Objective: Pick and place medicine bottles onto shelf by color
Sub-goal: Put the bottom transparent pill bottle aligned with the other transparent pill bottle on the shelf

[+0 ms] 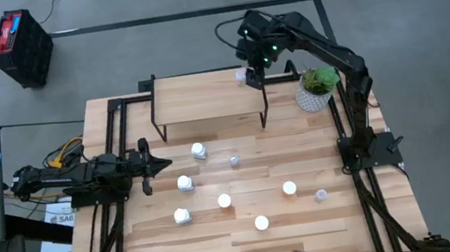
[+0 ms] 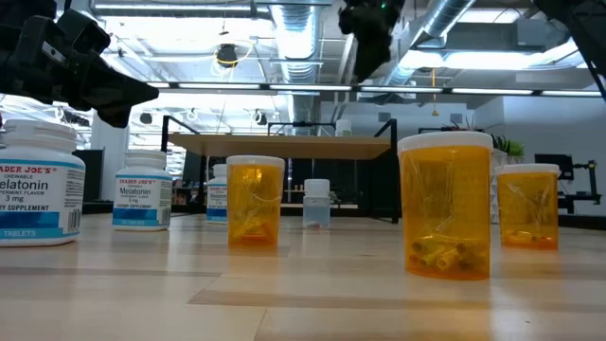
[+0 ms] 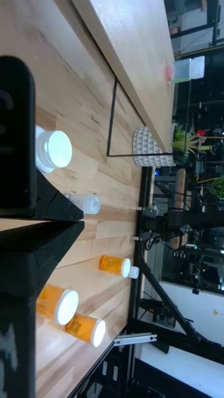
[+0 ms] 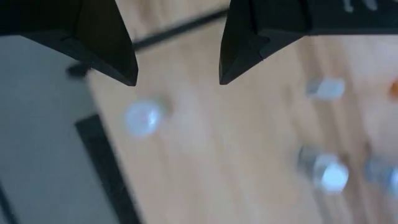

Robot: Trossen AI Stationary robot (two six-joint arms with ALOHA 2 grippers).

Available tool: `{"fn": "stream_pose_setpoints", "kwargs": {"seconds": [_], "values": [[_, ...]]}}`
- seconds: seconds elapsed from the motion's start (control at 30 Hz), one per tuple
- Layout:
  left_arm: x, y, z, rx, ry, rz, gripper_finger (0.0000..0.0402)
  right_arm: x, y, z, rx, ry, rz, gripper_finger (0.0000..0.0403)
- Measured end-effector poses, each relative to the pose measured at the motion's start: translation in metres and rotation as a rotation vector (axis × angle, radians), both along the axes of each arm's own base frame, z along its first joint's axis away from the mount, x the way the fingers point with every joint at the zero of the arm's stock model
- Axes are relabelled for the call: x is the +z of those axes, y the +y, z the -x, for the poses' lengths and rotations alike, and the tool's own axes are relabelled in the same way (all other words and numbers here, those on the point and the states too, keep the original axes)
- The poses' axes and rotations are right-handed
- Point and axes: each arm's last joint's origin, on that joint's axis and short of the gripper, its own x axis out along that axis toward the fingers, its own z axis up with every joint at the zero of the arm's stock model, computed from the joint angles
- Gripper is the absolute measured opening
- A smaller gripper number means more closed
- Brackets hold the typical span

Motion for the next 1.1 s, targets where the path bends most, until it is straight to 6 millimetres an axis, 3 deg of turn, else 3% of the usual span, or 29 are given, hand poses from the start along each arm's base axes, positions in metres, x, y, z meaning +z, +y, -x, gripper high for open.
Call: {"fn": "stream_pose_setpoints", "kwargs": {"seconds": [0.1,0.3,0.73,1.1], "values": [[0.000,0.000,0.000,0.000,0.000,0.000,0.0000,-0.004,0.018,0.002,0.022,0.093,-0.077,0.0249],[0.000,0.000,0.000,-0.002,0.000,0.000,0.0000,-0.005,0.051,0.005,0.087,0.103,-0.124,0.0249],[0.000,0.000,0.000,-0.008,0.004,-0.048,0.0000,0.009,0.143,0.096,0.003,-0.006,-0.217,0.0221],[0.000,0.000,0.000,-0.008,0.009,-0.100,0.0000,-0.012,0.214,0.153,-0.068,-0.008,-0.303,0.0204]]}}
